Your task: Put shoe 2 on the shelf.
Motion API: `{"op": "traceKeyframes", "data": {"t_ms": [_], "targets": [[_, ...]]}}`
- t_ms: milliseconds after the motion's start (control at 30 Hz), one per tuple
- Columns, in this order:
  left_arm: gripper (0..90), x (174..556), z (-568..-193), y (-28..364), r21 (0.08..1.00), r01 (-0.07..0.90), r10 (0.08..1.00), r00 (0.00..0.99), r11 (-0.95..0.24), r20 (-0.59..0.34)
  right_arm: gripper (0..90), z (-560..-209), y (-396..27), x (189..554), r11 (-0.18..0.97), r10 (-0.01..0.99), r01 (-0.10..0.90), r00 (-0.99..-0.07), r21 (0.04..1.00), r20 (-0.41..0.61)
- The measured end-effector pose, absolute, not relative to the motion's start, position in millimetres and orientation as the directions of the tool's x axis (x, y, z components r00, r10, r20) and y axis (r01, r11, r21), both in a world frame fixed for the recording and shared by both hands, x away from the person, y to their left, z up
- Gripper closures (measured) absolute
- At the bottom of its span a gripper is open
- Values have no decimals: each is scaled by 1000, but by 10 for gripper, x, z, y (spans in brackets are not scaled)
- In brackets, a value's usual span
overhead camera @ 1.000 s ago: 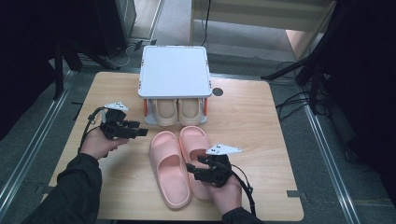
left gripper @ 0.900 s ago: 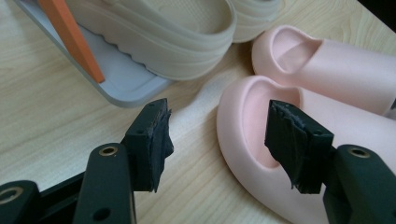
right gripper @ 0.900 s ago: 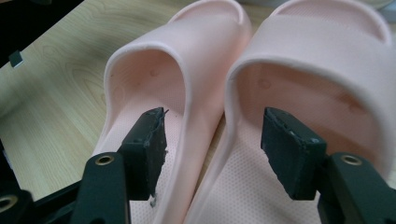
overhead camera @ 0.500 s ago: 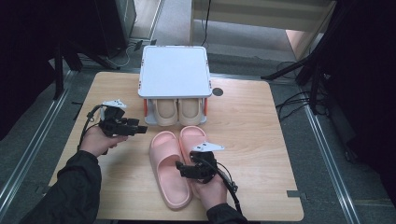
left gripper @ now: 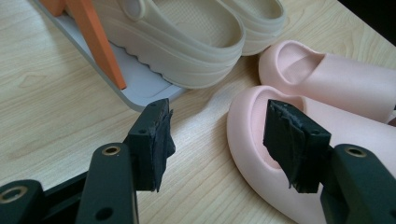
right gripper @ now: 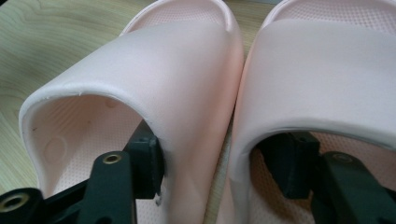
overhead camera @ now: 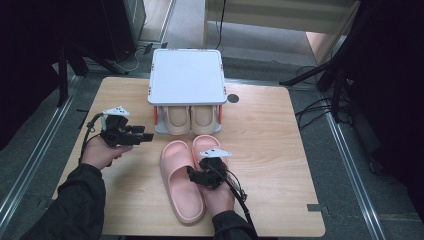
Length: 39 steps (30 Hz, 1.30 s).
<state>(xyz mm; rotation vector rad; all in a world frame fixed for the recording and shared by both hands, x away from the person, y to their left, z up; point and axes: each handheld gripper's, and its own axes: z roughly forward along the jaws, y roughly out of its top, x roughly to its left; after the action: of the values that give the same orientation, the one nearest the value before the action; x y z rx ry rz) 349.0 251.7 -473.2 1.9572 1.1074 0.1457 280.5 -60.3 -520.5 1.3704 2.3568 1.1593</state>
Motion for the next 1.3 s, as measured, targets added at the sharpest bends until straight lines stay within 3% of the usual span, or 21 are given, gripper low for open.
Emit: {"op": "traceKeyframes", "data": {"t_ms": [133,233,567,833,1067,1300], "targets": [[420,3494,-4739,2512,722,650,747,597,-237,-292,552,-5196,-627,2814,295,794,650,-575,700,199],[421,3488,-4742,2504,714,656,746,598,-245,-293,658,-5174,-666,2846,307,786,651,-585,694,200],[429,3480,-4746,2497,718,653,744,600,-242,-295,737,-5109,-759,2913,321,757,671,-606,669,244],[423,3486,-4759,2489,705,663,740,601,-252,-300,755,-5032,-925,2956,336,716,677,-636,655,289],[409,3483,-4766,2509,706,662,745,598,-250,-296,755,-4893,-1070,2934,402,665,631,-699,663,262],[395,3418,-4771,2552,712,660,751,591,-241,-293,752,-4813,-1153,2858,515,495,517,-830,683,255]]}}
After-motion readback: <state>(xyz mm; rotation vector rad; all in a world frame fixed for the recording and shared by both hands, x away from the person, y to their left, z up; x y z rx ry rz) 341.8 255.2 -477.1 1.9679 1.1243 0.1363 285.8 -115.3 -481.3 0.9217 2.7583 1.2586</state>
